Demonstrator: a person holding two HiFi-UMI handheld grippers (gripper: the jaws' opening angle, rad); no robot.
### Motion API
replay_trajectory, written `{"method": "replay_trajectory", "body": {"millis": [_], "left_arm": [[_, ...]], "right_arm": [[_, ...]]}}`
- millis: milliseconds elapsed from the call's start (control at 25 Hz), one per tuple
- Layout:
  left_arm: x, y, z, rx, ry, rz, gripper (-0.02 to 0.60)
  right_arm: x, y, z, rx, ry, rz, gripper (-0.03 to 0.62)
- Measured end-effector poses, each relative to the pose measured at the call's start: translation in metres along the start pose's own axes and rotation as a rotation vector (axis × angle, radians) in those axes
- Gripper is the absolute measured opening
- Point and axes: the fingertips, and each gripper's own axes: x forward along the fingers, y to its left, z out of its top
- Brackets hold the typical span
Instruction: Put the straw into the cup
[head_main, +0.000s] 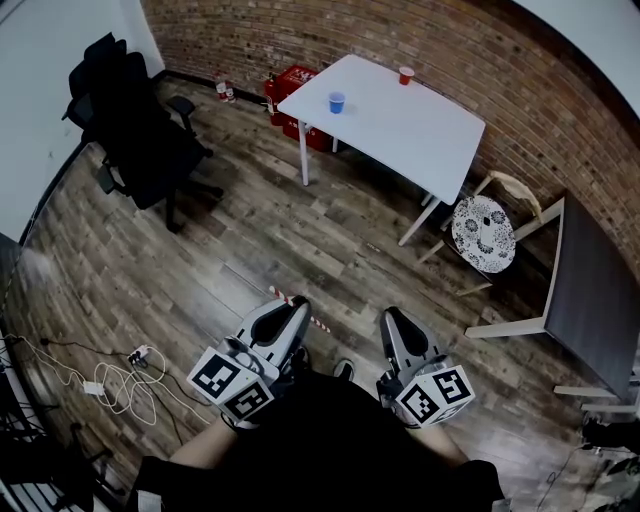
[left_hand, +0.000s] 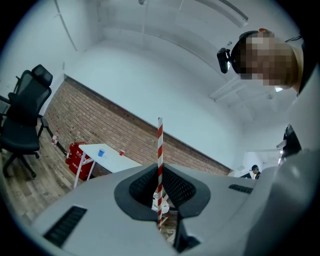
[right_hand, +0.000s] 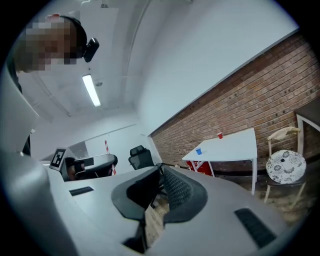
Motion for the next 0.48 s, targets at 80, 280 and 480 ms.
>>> {"method": "replay_trajectory", "body": {"millis": [80,280,480], "left_arm": [[0.0,0.005,0.003,-0.006,0.001,-0.002,0.038],[0.003,0.036,0.022,-0.01,-0.04,0.024,0.038],[-0.005,0.063,0.026,-0.047,-0.039,0.016,0.038]], "right_arm": [[0.003,0.0,-0.001,0.01,-0.001,-0.016,0.051],[0.016,-0.008,-0.005,0.022,0.011,-0.055,0.051],[0.031,-0.001,-0.016,0.028,0.044,-0.097,0.051]]}}
